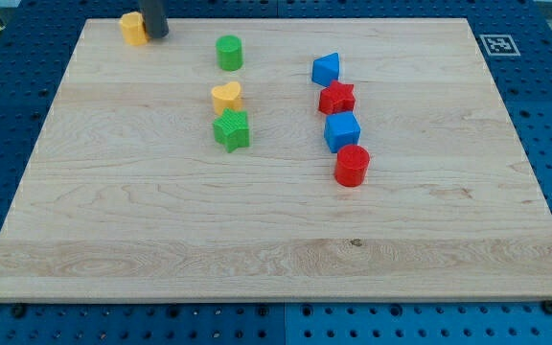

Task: Slide the yellow hexagon to the top left side of the board

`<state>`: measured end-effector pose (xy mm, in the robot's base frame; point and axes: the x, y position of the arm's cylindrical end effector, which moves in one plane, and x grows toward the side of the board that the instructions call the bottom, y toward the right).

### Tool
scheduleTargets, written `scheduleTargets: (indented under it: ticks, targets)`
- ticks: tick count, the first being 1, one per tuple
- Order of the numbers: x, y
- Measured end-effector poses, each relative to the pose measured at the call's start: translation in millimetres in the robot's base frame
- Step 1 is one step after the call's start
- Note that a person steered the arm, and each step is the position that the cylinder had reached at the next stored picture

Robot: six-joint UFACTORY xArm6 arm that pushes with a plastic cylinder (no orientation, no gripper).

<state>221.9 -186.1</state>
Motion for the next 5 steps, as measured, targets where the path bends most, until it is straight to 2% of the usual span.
scheduleTargets:
  ticks: [5]
  targets:
    - [0.0, -4.0]
